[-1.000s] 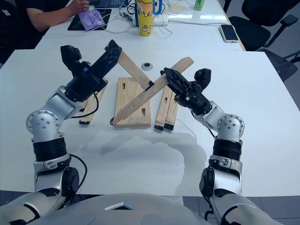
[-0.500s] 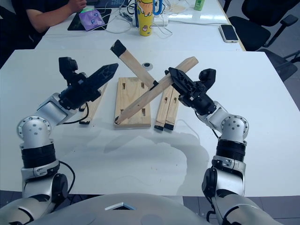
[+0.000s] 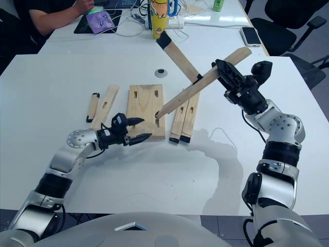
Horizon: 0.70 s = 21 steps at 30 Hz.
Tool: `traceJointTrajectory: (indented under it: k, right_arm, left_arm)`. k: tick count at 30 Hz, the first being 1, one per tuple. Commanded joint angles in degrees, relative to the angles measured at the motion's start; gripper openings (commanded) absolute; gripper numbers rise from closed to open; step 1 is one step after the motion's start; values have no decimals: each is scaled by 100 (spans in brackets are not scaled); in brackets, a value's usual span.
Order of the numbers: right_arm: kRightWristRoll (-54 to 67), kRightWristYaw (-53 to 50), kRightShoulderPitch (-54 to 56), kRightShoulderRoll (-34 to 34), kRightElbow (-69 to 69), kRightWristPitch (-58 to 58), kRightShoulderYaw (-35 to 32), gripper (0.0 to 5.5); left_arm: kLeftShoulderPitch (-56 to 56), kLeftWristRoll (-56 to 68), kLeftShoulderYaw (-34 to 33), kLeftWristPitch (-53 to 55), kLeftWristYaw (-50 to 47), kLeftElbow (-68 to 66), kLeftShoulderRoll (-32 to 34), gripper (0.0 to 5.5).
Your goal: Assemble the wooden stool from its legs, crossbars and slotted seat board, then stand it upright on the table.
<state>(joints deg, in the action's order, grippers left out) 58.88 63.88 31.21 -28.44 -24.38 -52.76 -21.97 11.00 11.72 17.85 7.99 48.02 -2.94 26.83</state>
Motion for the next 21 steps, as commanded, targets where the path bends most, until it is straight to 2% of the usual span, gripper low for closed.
traceJointTrajectory:
  k: [1,13,21]
  right_arm:
    - [-595,367,277,-80,-108,493,439,214]
    - [-2222,1456,1155,211,-1366,2236,1441,214]
    - [-2866,1867,1516,427,-2045,2958,1756,214]
  left_arm:
    - [204,-804,335,-603,-42,-520,68,344]
    - [305,-1396,539,-828,4,-1357,-62,344]
    - [228,-1348,545,-755,209,-1408,4,344]
